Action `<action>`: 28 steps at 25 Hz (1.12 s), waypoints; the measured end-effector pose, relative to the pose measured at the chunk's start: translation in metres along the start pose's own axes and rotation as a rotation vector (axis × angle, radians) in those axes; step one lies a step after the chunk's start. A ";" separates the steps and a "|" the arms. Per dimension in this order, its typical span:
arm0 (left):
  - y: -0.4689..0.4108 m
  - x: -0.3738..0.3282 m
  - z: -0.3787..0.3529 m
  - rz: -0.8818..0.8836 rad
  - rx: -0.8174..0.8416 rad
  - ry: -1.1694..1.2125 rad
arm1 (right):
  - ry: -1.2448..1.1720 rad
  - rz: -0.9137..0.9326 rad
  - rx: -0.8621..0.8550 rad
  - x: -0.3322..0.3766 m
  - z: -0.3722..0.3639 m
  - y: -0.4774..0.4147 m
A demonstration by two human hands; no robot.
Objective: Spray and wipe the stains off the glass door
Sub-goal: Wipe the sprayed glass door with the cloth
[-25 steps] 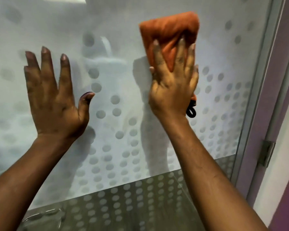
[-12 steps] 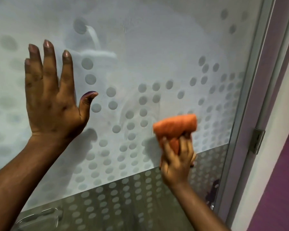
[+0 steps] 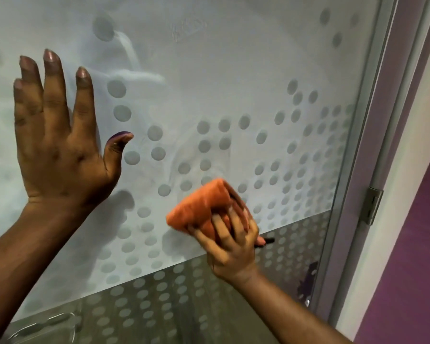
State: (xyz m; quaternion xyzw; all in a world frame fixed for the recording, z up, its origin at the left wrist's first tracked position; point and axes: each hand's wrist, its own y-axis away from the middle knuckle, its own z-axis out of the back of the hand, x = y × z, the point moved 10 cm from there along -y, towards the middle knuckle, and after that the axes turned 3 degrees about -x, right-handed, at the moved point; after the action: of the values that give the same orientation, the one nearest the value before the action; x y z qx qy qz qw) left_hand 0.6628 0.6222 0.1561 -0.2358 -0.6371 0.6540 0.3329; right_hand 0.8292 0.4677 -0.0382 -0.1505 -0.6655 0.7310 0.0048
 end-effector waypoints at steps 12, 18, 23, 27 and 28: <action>-0.006 -0.021 0.020 -0.042 0.037 -0.027 | 0.125 -0.455 -0.230 -0.122 0.035 -0.165; -0.007 -0.036 0.037 -0.074 -0.010 -0.108 | 0.080 -0.806 -0.370 -0.192 0.046 -0.101; -0.009 -0.038 0.036 -0.084 -0.011 -0.110 | -0.095 -0.762 -0.368 -0.217 0.046 -0.021; -0.009 -0.043 0.040 -0.089 -0.031 -0.123 | 0.006 -0.752 -0.301 -0.180 0.035 0.019; -0.009 -0.045 0.042 -0.103 -0.039 -0.132 | -0.054 -0.738 -0.237 -0.165 0.029 0.020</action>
State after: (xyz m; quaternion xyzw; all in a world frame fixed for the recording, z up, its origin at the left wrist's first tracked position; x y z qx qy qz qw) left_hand 0.6637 0.5603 0.1631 -0.1653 -0.6815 0.6377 0.3188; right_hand 0.9846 0.4029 -0.0205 0.1190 -0.7545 0.6020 0.2327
